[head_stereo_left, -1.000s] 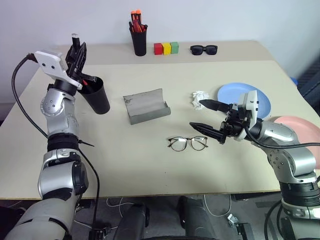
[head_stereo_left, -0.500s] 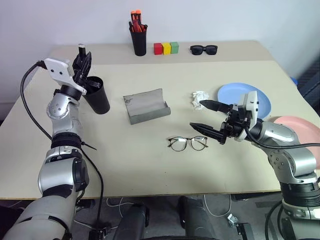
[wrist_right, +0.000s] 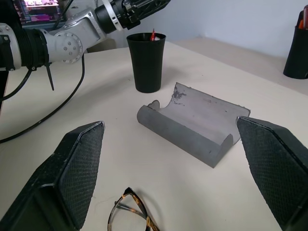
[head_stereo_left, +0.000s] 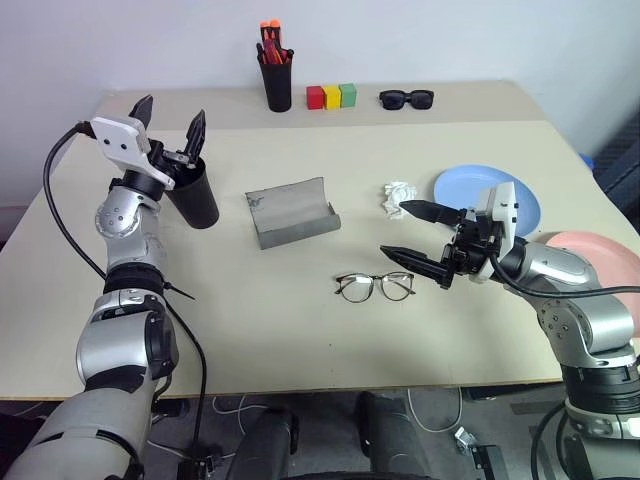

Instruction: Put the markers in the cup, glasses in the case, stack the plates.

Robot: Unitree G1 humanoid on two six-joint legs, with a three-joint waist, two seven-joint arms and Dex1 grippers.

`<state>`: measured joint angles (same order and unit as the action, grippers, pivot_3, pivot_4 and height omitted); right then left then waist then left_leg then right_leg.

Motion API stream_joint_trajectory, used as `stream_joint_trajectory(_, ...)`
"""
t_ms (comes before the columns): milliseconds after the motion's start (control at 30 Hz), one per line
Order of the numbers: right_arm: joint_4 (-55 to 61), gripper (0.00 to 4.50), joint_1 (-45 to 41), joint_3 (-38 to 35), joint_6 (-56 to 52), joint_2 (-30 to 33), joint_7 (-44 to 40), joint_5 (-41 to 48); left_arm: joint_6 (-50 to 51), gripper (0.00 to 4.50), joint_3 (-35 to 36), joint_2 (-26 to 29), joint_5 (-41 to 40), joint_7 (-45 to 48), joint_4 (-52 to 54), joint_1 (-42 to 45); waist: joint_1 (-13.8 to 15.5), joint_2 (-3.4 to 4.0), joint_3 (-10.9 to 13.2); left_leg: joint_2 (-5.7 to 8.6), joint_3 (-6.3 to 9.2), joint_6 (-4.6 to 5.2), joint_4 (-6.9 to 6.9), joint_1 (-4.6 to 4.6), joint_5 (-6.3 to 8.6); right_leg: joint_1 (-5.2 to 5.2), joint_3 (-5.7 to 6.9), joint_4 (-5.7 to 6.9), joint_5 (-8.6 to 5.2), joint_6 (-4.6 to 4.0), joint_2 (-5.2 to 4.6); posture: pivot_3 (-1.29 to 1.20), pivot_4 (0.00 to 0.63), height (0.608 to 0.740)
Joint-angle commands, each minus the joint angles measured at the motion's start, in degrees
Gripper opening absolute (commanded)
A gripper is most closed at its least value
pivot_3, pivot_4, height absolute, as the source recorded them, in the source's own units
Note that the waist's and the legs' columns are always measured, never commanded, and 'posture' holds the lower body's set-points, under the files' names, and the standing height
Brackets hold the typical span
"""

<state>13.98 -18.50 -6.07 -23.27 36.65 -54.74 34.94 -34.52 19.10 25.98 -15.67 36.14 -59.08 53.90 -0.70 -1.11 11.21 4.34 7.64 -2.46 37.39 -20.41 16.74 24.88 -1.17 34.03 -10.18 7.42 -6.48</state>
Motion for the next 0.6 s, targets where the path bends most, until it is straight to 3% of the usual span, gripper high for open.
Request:
stream_joint_trajectory(33,1.85,4.5,-0.91,-1.29,1.16,0.41,0.06,0.04,1.11,4.45,0.78,1.23,-2.25,1.36,5.13,1.11,0.02,0.0,0.0,0.0,0.0,0.0,0.0,0.0,0.0,0.0,0.0,0.0,0.0,0.0,0.0,0.0,0.15,0.74)
stream_joint_trajectory(167,1.56,4.5,-1.11,-1.09,1.44,0.35,-0.17,-0.38,14.04,4.45,-0.95,0.7,-7.5,6.91,18.1,-2.5,-0.03,0.0,0.0,-0.01,0.01,0.0,0.01,-0.04,0.0,0.01,0.0,0.0,0.0,0.0,0.0,0.0,0.15,0.74)
stream_joint_trajectory(267,0.69,4.5,-1.45,-1.51,1.91,0.53,-0.33,-0.7,38.28,4.45,-7.02,4.58,-14.06,13.48,37.28,-10.75,-0.53,0.02,0.0,-0.02,0.0,0.02,-0.02,0.01,0.01,0.01,-0.02,0.02,0.0,0.0,-0.01,0.0,0.15,0.74)
stream_joint_trajectory(367,-0.08,4.5,-1.66,-1.25,2.61,0.11,-0.37,-1.28,49.88,4.45,-13.45,7.96,-11.96,13.73,48.96,-15.47,-0.43,0.04,0.01,-0.04,0.0,0.05,-0.06,0.03,0.03,0.04,-0.04,0.08,0.0,0.0,0.02,0.0,0.15,0.74)
stream_joint_trajectory(467,-0.96,4.5,-2.18,-0.24,3.41,-0.55,-0.23,-2.32,55.82,4.45,-17.47,6.96,-10.88,13.37,51.41,-15.13,0.22,0.03,0.01,-0.04,0.08,0.02,0.04,-0.03,0.01,0.01,-0.02,0.08,-0.01,-0.01,0.05,0.0,0.15,0.74)
stream_joint_trajectory(600,-1.75,4.5,0.12,0.92,6.22,1.08,-2.26,-5.58,54.27,4.45,-23.59,3.09,-2.0,9.67,42.27,-11.48,0.25,0.02,0.01,-0.01,0.08,0.02,0.07,0.06,0.0,-0.14,0.0,0.02,-0.01,0.0,0.05,0.0,0.15,0.74)
